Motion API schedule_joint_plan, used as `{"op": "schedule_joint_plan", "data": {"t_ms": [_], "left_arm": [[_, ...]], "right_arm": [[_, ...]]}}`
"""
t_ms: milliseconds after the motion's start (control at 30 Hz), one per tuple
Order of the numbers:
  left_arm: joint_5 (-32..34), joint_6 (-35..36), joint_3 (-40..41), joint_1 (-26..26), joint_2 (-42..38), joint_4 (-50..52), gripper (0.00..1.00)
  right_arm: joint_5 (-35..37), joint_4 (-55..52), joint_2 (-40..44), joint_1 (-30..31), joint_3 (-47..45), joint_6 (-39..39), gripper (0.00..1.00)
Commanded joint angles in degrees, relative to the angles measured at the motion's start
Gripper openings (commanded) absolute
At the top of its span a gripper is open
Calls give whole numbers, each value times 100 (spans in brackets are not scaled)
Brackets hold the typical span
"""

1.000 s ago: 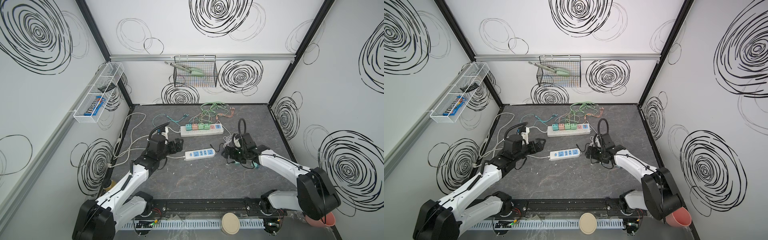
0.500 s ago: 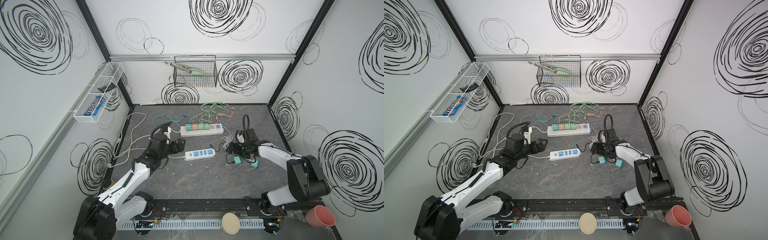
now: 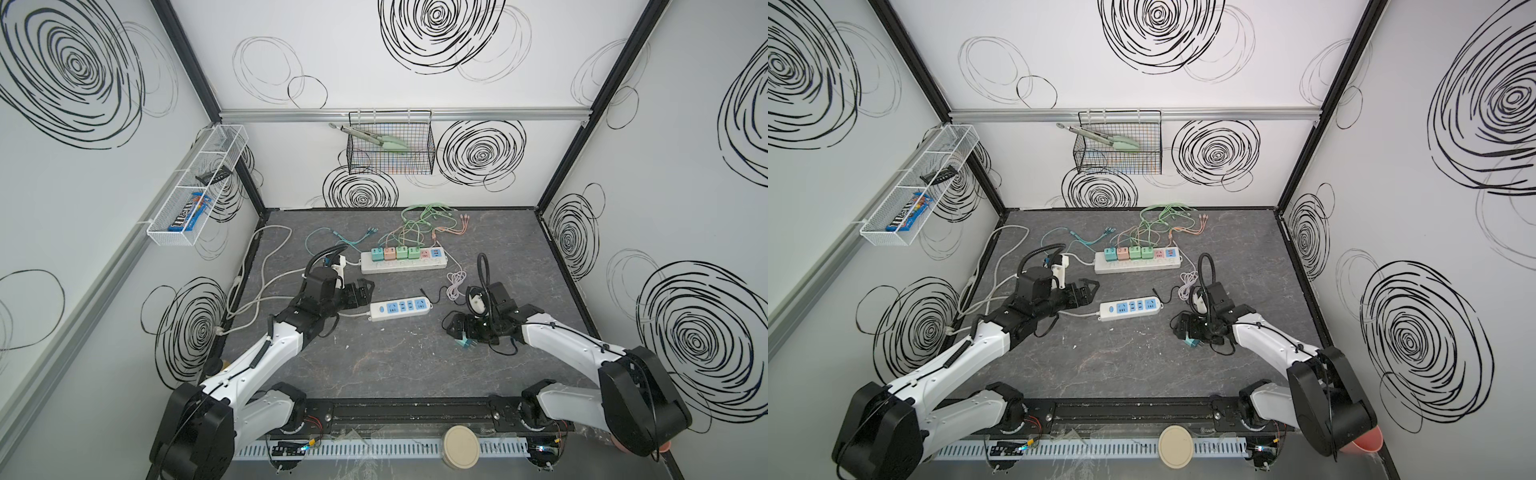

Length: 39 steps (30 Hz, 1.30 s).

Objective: Insert plugs into power strip
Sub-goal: Rotate the plug at the bottom-center of the table, then pick up the plug from the bottom-center of the table.

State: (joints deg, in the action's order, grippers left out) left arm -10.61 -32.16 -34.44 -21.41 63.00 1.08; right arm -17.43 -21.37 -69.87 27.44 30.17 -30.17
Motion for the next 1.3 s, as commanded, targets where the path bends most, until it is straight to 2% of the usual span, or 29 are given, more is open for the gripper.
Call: {"op": "schedule_joint_plan", "data": {"t_ms": [0,267,367,433,700,1067,1267], "left_arm": [[-99,17,-178,-60,36,-359,96],[-117,24,-178,-126,72,-376,96],[-112,39,-178,-126,83,-373,96],[-24,22,-187,-140,89,-339,96],[-99,87,-185,-162,142,-319,96],[-128,226,-323,-273,272,-157,96],[134,497,-558,-666,375,97,96]], "right_arm": [[283,-219,176,507,-126,-266,100],[1114,-443,-57,1435,62,-207,92],[1473,-528,-208,1722,181,-215,82],[1783,-634,-323,1919,278,-268,72],[2560,-888,-828,2447,522,-468,59],[2761,-779,-1024,2534,553,-561,49],[2952,-591,-689,2552,465,-461,38]]}}
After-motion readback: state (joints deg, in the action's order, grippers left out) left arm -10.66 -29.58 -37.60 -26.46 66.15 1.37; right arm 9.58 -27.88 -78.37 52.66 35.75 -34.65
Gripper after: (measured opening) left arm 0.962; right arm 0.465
